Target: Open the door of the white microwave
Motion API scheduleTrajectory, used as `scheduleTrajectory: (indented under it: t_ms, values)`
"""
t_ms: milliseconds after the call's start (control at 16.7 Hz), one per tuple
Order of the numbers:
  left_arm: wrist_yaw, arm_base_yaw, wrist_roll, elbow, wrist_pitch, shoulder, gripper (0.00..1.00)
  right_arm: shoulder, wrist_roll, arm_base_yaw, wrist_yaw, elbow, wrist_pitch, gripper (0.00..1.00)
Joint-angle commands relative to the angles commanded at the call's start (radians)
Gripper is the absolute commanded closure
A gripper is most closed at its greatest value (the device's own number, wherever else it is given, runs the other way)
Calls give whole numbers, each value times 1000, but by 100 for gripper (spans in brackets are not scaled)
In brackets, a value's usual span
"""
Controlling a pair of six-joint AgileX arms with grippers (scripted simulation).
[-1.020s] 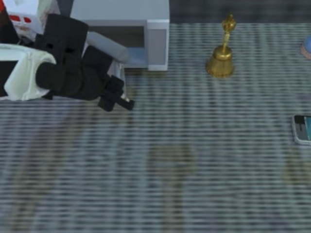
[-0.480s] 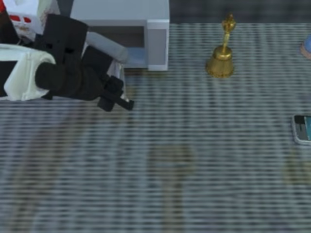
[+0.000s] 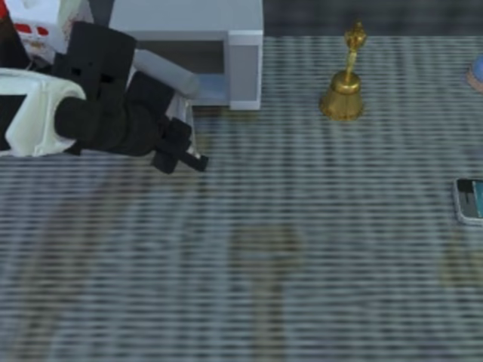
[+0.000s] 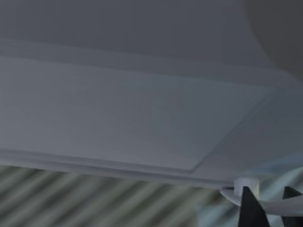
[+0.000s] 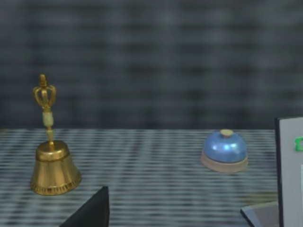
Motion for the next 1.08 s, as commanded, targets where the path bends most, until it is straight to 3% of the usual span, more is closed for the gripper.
scheduleTrajectory:
  t_ms: [720, 1080]
  values:
    - [66, 37, 85, -16, -23, -16, 100, 0, 0, 0, 0, 0, 0, 0]
    - [66, 38, 86, -16, -23, -16, 100, 0, 0, 0, 0, 0, 0, 0]
